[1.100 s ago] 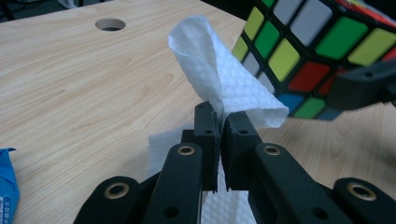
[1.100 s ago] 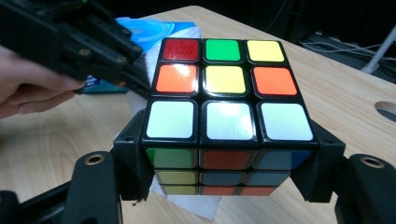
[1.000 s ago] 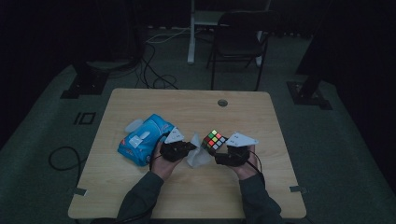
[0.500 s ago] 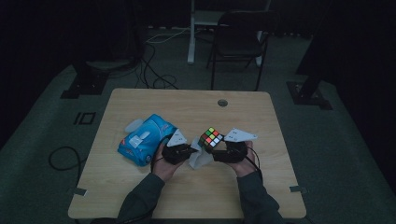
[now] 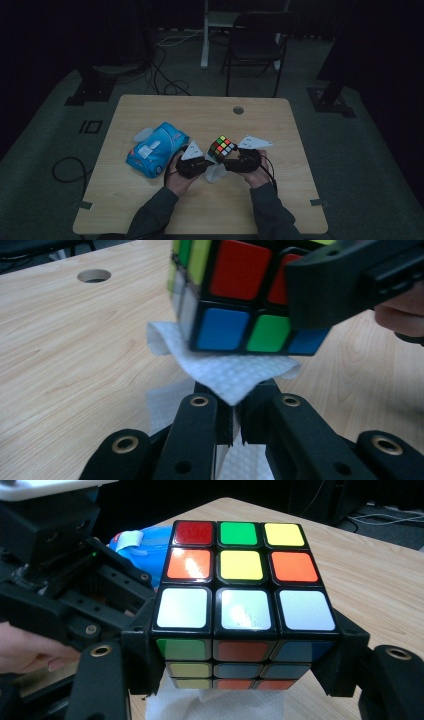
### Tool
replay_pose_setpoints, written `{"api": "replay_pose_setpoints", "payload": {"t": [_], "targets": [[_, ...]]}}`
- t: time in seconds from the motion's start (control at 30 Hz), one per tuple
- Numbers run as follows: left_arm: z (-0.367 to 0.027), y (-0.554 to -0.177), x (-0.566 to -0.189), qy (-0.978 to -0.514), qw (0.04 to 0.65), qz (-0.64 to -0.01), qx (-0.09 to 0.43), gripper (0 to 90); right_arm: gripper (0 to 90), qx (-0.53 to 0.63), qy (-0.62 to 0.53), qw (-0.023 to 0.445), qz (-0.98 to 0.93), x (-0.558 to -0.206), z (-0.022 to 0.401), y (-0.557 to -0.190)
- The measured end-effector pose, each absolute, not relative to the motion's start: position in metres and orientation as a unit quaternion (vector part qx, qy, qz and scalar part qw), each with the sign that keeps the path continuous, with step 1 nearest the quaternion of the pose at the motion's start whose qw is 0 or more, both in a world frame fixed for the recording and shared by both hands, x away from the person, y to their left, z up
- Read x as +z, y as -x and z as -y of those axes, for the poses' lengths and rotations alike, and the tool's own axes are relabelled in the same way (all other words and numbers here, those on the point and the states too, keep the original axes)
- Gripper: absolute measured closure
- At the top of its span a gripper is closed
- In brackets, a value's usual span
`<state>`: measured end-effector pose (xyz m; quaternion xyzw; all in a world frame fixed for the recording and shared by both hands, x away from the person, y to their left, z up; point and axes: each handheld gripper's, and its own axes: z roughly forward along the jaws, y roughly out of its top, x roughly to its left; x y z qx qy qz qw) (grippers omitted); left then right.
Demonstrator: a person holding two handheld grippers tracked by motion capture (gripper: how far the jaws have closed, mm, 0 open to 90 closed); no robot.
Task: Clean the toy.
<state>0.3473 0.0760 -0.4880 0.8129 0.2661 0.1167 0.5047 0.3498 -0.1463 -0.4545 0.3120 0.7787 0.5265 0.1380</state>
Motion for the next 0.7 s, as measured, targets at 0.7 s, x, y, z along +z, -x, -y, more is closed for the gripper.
{"api": "replay_pose_setpoints", "payload": {"t": [0.7], "targets": [[-0.0810,-0.3507,-0.4844,-0.806,0.505,-0.278,0.136,86.7,34.4,0.527,-0.327,0.134,-0.773,-0.4558,0.1535,-0.3524]]}}
